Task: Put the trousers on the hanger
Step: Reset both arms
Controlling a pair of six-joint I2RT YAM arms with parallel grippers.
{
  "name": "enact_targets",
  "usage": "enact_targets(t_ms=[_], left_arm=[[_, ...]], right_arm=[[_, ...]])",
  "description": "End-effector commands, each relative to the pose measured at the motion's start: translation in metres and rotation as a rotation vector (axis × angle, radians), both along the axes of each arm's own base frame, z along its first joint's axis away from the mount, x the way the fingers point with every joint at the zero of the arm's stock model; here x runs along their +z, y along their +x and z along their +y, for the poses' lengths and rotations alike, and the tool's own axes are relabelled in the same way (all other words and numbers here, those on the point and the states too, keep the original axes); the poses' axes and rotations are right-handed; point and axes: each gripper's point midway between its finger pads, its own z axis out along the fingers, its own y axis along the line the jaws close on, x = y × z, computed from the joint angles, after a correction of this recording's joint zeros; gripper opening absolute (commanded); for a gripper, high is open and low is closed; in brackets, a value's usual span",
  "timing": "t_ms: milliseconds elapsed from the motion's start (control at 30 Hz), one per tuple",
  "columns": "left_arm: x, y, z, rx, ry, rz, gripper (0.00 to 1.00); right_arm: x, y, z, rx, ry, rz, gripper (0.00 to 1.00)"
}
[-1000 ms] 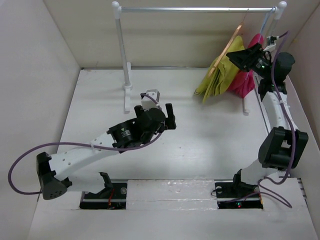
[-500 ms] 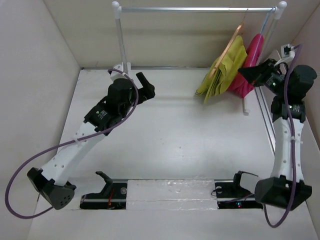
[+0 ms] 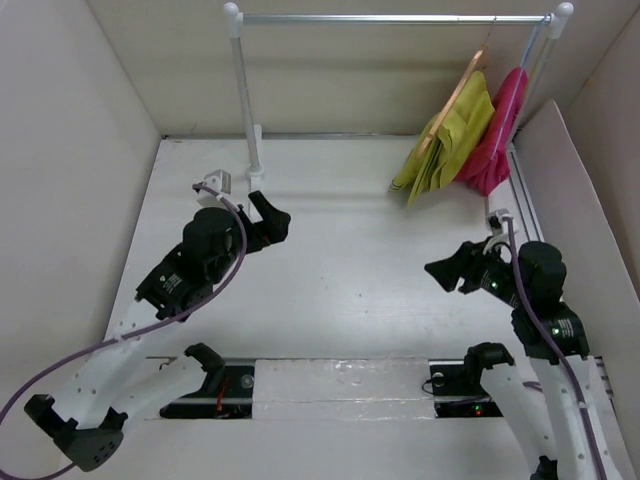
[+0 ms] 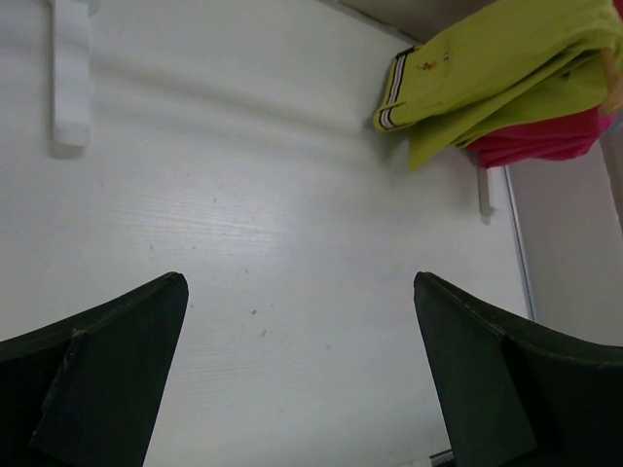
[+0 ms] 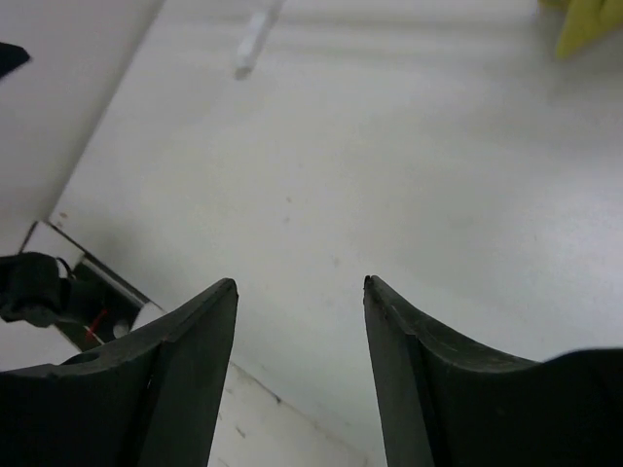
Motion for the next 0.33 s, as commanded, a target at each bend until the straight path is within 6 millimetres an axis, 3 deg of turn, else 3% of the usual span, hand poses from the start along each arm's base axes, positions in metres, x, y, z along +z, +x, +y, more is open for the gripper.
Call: enact_targets(t_ms=[0,167,233,267,300], left_arm=[[-0.016,-0.002,-0.011,-0.048,-0.014,0.024,0.99],[-0.025,0.002,-0.02,-0.075,-0.009,0.046,0.99],[-0.02,0.004,-0.023,-0.092,-0.001,0.031,0.99],[-0.018,0.005,-0.024,-0.093,0.0,0.028,0.99],[-0.014,0.006,-0.024,-0.095,-0.003,0.016,0.99]], right_arm=[[-0.061,-0.02,-0.013,-0.068,-0.071,0.176,0.61],[-0.073,-0.021,-0.014,-0.081,-0.091,0.208,0.63],[-0.058,-0.012,-0.013,-0.078,-0.103,0.17,0.64],[-0.061,-0.01,-0.014,-0.083,-0.108,0.183,0.64],[-0.047,-0.006,-0.015,-0.088,-0.116,0.15,0.65]])
